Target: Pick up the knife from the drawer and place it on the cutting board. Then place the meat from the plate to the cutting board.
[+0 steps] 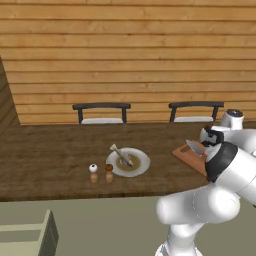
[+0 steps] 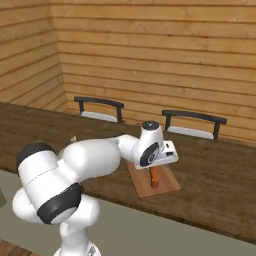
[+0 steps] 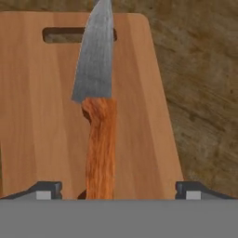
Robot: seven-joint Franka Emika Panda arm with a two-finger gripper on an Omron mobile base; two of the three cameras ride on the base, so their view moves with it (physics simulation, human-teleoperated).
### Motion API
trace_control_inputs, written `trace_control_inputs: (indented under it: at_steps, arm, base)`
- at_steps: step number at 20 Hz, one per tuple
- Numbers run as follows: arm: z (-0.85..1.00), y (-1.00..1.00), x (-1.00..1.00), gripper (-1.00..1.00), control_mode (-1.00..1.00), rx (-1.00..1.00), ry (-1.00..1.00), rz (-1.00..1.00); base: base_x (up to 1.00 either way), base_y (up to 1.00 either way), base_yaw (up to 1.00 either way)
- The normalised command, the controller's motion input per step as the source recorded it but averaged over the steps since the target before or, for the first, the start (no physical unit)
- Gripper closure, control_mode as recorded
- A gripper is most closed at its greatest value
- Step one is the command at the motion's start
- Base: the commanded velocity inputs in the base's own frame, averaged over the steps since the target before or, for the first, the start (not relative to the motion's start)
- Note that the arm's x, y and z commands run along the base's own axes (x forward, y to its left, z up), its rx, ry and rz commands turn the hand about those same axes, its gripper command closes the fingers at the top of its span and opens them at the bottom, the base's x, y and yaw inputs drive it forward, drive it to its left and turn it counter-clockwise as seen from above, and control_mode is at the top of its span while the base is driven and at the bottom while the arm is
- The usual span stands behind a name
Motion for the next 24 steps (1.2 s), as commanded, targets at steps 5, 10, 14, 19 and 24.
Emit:
trace_control_inputs:
  at_steps: [5, 10, 14, 19, 24]
  arm:
    - [0.55, 0.49, -0.01, -1.0, -1.0, 0.0, 0.0, 0.03]
    - [0.27, 0.82, 0.03, -1.0, -1.0, 0.0, 0.05, 0.0]
    - [-0.03, 0.99, 0.26, -1.0, -1.0, 0.01, 0.09, -0.06]
    - [-0.34, 1.0, 0.09, -1.0, -1.0, 0.06, 0.0, -0.14]
    - [-0.21, 1.0, 0.09, -1.0, -1.0, 0.07, 0.03, -0.11]
  base:
    - [0.0, 0.0, 0.0]
    - [0.0, 0.0, 0.0]
    - [0.0, 0.0, 0.0]
    - [0.0, 0.0, 0.0]
    - [0.0, 0.0, 0.0]
